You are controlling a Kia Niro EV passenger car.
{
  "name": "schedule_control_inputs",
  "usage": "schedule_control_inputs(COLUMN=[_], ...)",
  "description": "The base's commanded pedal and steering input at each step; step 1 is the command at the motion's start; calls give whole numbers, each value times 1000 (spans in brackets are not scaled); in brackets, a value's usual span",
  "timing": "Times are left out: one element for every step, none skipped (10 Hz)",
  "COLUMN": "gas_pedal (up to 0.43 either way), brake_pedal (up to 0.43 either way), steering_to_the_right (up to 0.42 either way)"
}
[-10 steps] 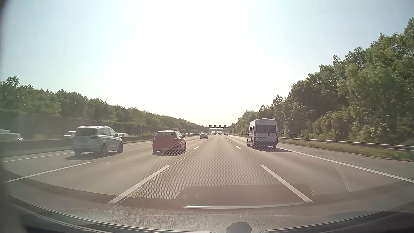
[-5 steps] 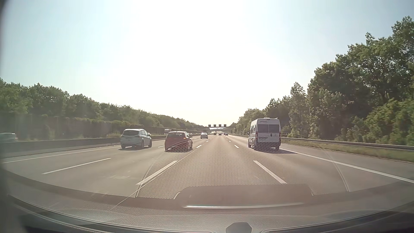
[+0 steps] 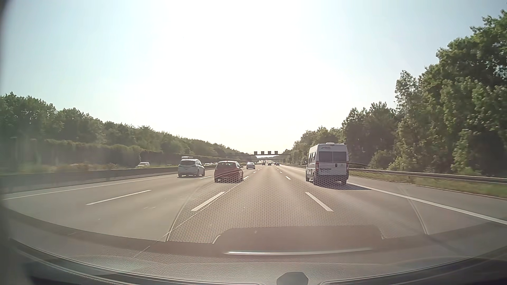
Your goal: Follow the waypoints while adhering to traffic rules and regulations
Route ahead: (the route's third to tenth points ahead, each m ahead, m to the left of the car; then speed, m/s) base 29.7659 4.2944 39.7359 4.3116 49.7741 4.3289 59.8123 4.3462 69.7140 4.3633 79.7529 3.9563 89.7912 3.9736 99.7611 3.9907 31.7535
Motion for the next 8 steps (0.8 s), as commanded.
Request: schedule_control_inputs(gas_pedal=[319, 319, 319, 319, 319, 319, 319, 319], brake_pedal=[30, 30, 30, 30, 30, 30, 30, 30], steering_to_the_right=[-1, -1, -1, 0, 1, 1, 1, 0])
